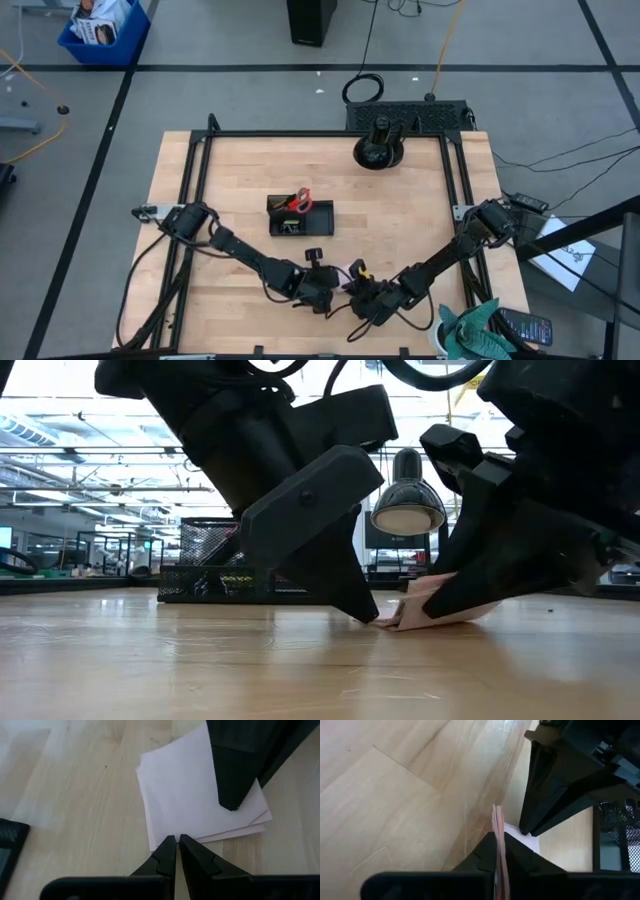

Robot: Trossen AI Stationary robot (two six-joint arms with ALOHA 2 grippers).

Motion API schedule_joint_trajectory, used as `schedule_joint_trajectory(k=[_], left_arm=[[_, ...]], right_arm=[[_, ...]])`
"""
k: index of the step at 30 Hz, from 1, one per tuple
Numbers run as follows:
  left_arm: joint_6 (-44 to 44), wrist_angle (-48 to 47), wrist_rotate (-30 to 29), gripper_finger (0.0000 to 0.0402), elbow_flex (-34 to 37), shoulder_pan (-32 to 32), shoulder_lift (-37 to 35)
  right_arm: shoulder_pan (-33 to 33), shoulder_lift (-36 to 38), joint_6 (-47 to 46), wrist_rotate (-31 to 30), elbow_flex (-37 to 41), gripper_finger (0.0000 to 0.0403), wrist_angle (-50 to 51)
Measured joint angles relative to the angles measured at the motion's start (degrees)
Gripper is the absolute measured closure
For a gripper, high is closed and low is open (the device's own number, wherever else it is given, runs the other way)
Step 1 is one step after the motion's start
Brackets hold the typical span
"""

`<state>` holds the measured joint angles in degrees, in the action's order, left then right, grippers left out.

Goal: Pick and place office supplies into organizer
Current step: Put the pink sticky note into the black desk organizer

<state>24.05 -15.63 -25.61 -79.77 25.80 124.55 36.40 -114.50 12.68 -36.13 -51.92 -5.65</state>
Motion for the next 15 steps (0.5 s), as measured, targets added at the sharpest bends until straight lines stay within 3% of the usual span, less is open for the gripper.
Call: schedule_joint_trajectory(k=[8, 12, 15], left_arm=[[-8.58, -1.33, -2.41, 0.0366, -0.08, 3.74, -4.64], [-4.53, -7.47, -3.88, 0.0366, -0.3, 7.78, -10.98], [-0.95, -12.84, -8.68, 0.0366, -0.28, 11.93, -14.41]], right_arm=[[0.84, 1.54, 0.1, -5.63, 0.11, 0.0396, 0.06], [1.09, 4.15, 0.93, -13.36, 0.15, 0.0399, -0.01], [0.31, 6.2, 4.21, -17.17, 0.24, 0.0399, 0.31]])
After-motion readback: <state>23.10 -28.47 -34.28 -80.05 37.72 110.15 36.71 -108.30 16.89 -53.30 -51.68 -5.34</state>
